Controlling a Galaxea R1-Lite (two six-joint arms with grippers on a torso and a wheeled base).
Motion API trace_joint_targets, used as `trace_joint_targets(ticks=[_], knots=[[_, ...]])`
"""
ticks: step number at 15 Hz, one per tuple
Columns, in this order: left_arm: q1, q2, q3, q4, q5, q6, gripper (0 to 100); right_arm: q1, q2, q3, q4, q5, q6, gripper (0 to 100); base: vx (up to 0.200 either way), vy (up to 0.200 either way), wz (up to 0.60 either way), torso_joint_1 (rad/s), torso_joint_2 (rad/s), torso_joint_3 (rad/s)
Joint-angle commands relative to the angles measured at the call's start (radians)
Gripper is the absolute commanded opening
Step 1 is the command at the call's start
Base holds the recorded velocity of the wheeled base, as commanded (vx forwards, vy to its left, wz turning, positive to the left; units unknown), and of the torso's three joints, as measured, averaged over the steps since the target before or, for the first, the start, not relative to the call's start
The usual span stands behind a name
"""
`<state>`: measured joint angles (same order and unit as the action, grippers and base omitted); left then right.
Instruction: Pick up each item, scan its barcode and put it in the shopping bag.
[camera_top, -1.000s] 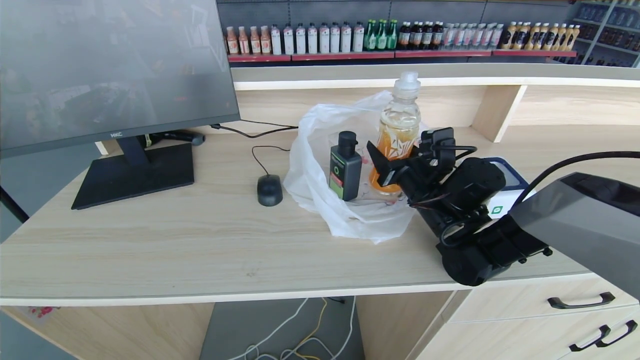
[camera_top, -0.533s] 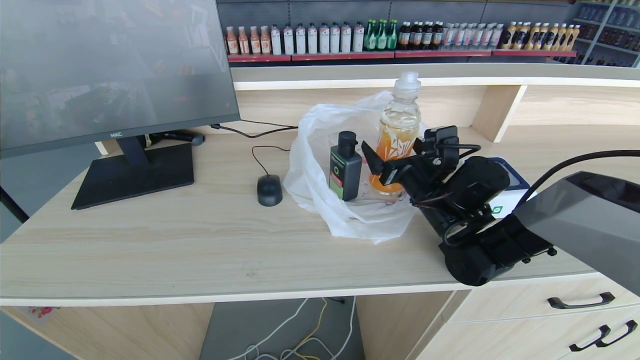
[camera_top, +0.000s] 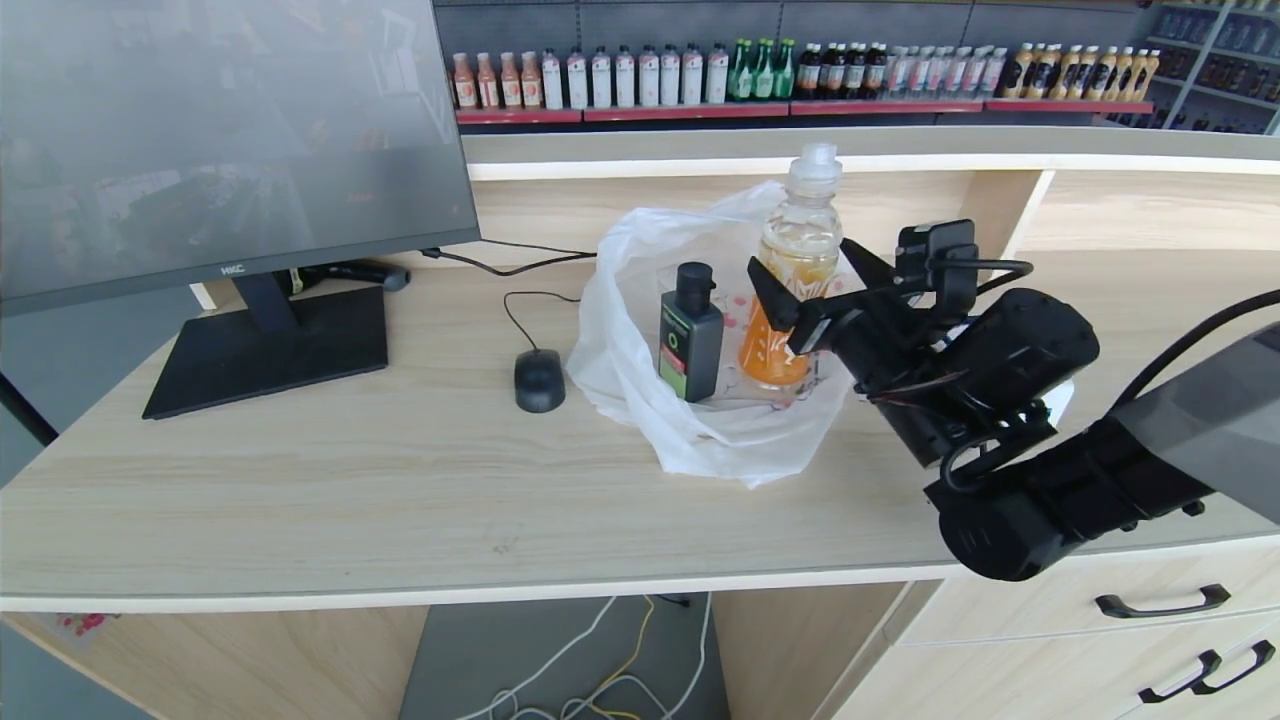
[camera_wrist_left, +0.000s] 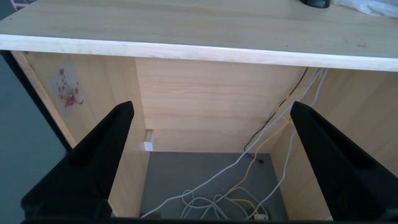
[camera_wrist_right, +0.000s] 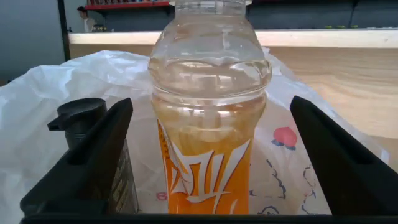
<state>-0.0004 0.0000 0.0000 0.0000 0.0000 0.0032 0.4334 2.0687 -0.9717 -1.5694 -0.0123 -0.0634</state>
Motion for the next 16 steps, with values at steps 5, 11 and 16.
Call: trace_joint_targets(ticks=[5, 11, 16], knots=[[0.000, 0.000, 0.000, 0.000, 0.000, 0.000, 100, 0.016, -0.734, 0.499, -0.001, 0.000, -0.012, 100, 0.000, 0.000, 0.00, 0.000, 0.00, 0.000], [0.000, 0.000, 0.000, 0.000, 0.000, 0.000, 100, 0.042, -1.429, 0.772, 0.598, 0.025, 0.062, 100, 0.000, 0.000, 0.00, 0.000, 0.00, 0.000], [-0.001, 0.000, 0.000, 0.000, 0.000, 0.000, 100, 0.045, -1.862, 0.783, 1.329, 0.086, 0.040, 100, 0.000, 0.000, 0.00, 0.000, 0.00, 0.000]])
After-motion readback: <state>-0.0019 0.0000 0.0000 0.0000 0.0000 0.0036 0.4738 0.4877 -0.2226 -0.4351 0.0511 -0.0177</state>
